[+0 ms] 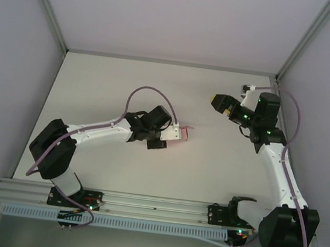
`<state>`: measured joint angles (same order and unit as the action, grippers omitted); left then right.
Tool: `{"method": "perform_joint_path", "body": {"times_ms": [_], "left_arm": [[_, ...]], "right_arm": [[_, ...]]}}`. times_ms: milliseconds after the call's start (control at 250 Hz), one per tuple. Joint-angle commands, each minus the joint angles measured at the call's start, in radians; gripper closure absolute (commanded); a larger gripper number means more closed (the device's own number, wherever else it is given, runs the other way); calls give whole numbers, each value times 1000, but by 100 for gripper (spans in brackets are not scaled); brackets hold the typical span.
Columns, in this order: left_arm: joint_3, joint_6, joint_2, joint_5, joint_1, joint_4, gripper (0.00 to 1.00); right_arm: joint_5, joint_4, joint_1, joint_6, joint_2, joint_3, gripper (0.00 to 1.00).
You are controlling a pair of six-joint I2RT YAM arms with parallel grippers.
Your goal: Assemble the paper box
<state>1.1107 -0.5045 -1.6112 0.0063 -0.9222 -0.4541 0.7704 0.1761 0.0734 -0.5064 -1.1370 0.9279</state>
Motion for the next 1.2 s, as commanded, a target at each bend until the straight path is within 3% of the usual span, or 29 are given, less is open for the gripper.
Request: {"method": "perform_joint_path", "body": {"times_ms": [0, 224, 407, 663, 839, 942, 1194], "left_arm": [[35, -36, -15, 119, 12, -123, 61], [90, -19, -91, 118, 48, -127, 62], [94, -61, -96, 144, 53, -136, 57], [118, -67, -136, 144, 70, -145, 58], [125, -65, -145, 144, 75, -145, 57], [134, -60, -155, 142, 75, -145, 57], [138, -50, -161, 118, 76, -144, 58]], "right_arm": [[134, 28, 37, 229, -59, -19, 19], [-51, 290, 241, 578, -68, 13, 26], [-118, 335, 265, 637, -102, 0, 32], [-227, 377, 314, 721, -230, 60, 42], [-246, 384, 334, 736, -294, 103, 61], [-232, 373, 349, 746, -282, 104, 66], [-234, 421, 389, 765, -249, 101, 96]]}}
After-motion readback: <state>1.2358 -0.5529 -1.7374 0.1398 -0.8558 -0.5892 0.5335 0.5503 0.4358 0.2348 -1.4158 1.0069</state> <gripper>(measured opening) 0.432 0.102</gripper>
